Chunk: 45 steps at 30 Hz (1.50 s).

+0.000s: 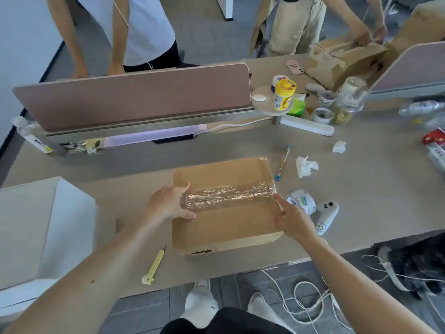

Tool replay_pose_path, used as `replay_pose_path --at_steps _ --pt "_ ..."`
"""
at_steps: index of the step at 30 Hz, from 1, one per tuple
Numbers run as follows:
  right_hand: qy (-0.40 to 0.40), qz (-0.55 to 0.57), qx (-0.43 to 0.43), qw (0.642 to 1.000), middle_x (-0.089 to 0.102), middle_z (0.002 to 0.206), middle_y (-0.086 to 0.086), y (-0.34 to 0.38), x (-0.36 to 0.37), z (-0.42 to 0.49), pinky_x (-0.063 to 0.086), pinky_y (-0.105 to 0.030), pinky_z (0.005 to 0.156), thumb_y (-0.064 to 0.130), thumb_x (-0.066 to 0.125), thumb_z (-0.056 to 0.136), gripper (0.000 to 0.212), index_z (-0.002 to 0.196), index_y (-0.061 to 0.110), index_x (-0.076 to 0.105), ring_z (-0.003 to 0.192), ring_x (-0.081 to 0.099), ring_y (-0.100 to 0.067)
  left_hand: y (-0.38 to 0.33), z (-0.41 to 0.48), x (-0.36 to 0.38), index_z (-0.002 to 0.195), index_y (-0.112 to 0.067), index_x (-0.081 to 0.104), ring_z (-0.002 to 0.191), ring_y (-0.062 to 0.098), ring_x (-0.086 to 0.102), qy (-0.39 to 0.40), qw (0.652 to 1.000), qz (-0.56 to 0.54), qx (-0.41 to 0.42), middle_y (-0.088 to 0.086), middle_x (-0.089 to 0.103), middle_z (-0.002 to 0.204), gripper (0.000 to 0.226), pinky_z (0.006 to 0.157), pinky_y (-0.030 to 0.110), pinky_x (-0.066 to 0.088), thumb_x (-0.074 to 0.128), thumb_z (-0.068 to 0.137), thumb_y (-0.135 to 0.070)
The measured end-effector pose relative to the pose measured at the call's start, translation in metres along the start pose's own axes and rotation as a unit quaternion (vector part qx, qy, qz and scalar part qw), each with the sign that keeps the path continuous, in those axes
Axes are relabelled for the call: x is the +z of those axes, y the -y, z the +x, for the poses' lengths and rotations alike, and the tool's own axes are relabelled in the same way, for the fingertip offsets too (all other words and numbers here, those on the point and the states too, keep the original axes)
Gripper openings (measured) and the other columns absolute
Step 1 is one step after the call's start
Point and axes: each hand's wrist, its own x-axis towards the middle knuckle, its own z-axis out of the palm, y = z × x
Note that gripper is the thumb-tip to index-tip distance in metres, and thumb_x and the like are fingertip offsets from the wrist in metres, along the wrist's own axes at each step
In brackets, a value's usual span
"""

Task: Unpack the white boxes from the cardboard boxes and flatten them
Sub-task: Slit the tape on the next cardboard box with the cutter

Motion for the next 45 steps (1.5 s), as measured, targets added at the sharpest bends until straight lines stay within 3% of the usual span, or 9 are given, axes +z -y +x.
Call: replay_pose_path --at_steps 4,9,12,14,19,25,36,41,45 --pt "-0.039 -0.07 -0.038 0.996 0.05 0.108 -0.004 0.011 -0.014 -0.007 0.044 -0.039 0.078 0.032 0.052 0.093 0.033 0.125 0.028 0.047 0.106 0.052 -0.03 -0.004 -0.016 0.016 0.156 -0.035 0.022 0.129 0.025 0.052 -0.018 0.997 -0.067 -0.038 0.0 0.054 0.144 0.111 0.097 0.035 0.044 0.079 0.066 -0.065" --pt "-0.06 -0.123 -0.192 0.972 0.03 0.144 -0.001 0.051 -0.012 0.007 0.038 -0.044 0.101 0.04 0.069 0.081 0.064 0.139 0.034 0.042 0.13 0.036 -0.026 0.007 -0.044 0.038 0.152 -0.023 0.028 0.116 0.027 0.061 -0.044 0.97 -0.218 -0.1 0.0 0.063 0.132 0.115 0.092 0.037 0.046 0.079 0.062 -0.07" --pt "-0.017 -0.092 -0.257 0.962 0.022 0.158 0.0 0.084 0.006 0.019 0.03 -0.047 0.113 0.047 0.065 0.086 0.068 0.146 0.032 0.037 0.143 0.026 -0.026 0.031 -0.059 0.061 0.133 -0.022 0.05 0.105 0.024 0.065 -0.105 0.921 -0.329 -0.182 0.001 0.07 0.115 0.073 0.091 0.04 0.052 0.06 0.08 -0.071" --pt "0.013 -0.101 -0.274 0.956 0.015 0.162 -0.001 0.104 0.022 0.025 0.024 -0.05 0.116 0.049 0.062 0.088 0.071 0.149 0.03 0.032 0.148 0.017 -0.026 0.044 -0.068 0.075 0.094 -0.021 0.062 0.096 0.025 0.066 -0.12 0.903 -0.354 -0.212 0.007 0.071 0.105 0.033 0.082 0.035 0.05 0.052 0.095 -0.053" --pt "0.022 -0.123 -0.323 0.938 0.02 0.16 0.001 0.142 0.055 0.032 0.013 -0.046 0.117 0.057 0.059 0.087 0.065 0.144 0.03 0.04 0.149 0.013 -0.024 0.079 -0.08 0.121 0.09 -0.028 0.06 0.084 0.013 0.064 -0.038 0.923 -0.281 -0.261 -0.008 0.068 0.091 0.023 0.078 0.031 0.053 0.068 0.086 -0.049" --pt "0.008 -0.102 -0.306 0.946 0.014 0.162 0.008 0.151 0.084 0.046 -0.001 -0.049 0.12 0.065 0.059 0.082 0.075 0.148 0.042 0.031 0.151 0.001 -0.017 0.091 -0.066 0.15 0.092 -0.025 0.063 0.086 0.015 0.064 0.025 0.909 -0.294 -0.293 -0.009 0.065 0.096 0.023 0.068 0.025 0.046 0.073 0.077 -0.039" --pt "-0.045 -0.096 -0.302 0.947 0.022 0.16 0.01 0.146 0.094 0.047 0.0 -0.047 0.121 0.074 0.048 0.077 0.076 0.146 0.043 0.038 0.151 0.007 -0.013 0.102 -0.042 0.166 0.073 -0.026 0.062 0.079 0.018 0.064 0.023 0.899 -0.325 -0.294 -0.008 0.064 0.077 0.021 0.06 0.026 0.04 0.073 0.079 -0.043" --pt "-0.03 -0.084 -0.294 0.952 0.022 0.16 0.011 0.147 0.092 0.047 -0.001 -0.044 0.121 0.077 0.046 0.073 0.078 0.143 0.044 0.041 0.151 0.007 -0.012 0.095 -0.032 0.133 0.078 -0.024 0.07 0.08 0.016 0.065 -0.057 0.869 -0.398 -0.287 -0.004 0.068 0.081 0.014 0.07 0.026 0.048 0.08 0.078 -0.033" --pt "0.01 -0.045 -0.273 0.961 0.026 0.158 0.011 0.153 0.083 0.049 0.0 -0.043 0.119 0.066 0.06 0.075 0.068 0.137 0.042 0.05 0.15 0.01 -0.012 0.079 -0.033 0.094 0.084 -0.017 0.072 0.079 0.017 0.064 -0.131 0.844 -0.458 -0.244 -0.002 0.069 0.081 0.016 0.064 0.022 0.042 0.078 0.081 -0.031"
